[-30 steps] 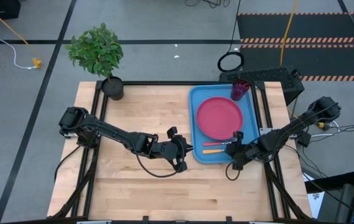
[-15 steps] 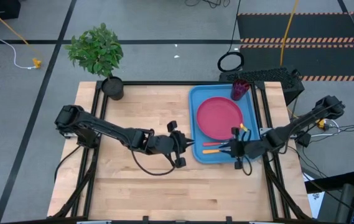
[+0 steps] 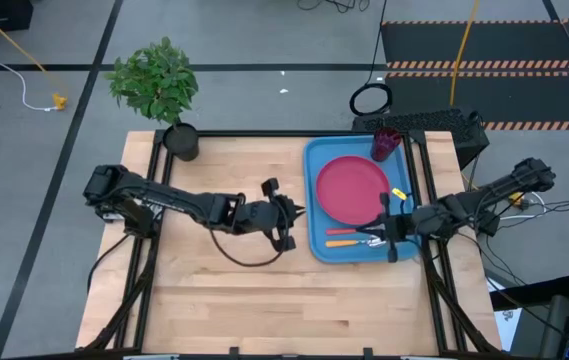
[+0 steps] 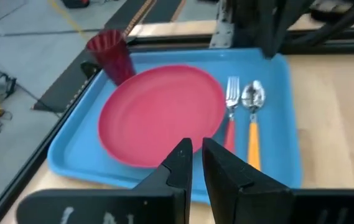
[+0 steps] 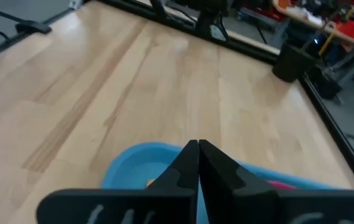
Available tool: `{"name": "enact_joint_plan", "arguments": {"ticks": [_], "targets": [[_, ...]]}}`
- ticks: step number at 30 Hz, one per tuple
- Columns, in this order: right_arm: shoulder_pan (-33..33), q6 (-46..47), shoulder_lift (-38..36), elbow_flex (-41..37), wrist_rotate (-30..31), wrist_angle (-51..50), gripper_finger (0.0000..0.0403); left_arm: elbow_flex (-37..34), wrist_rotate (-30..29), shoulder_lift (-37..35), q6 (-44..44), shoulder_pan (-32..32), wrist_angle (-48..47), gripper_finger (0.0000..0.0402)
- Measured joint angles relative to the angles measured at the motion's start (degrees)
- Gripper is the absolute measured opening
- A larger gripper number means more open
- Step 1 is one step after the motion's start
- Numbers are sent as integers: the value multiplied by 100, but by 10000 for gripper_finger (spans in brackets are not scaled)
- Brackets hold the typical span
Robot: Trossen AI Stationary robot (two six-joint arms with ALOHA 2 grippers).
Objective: Pick and place plate/cup/fork/spoon on tray
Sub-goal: Return to Home Position
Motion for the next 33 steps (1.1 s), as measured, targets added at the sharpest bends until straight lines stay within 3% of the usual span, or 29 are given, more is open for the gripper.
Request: {"name": "enact_joint_plan", "arguments": {"ticks": [6,10,15,20,22,26,33], "targets": [[-439,-322,-194,-66,-460,36,1,-569,68,-73,-89,264,145,40],[-776,-498,-411,-579,-805,453,1,-990,249,-276,-99,374,351,40],[-1129,-664,-758,-1232,-1244,1063,0,-1630,591,-590,15,430,1083,40],[-1294,-614,-1067,-1339,-1705,1102,0,-2476,668,-946,116,440,2336,40],[-1323,-632,-1112,-1346,-1953,1112,0,-2871,668,-1173,90,462,2369,40],[-1375,-534,-1337,-1375,-2371,1040,0,-3265,729,-1205,-46,495,2830,40],[-1427,-463,-1737,-1591,-2377,1057,0,-3420,918,-1247,-69,491,3029,40]]}}
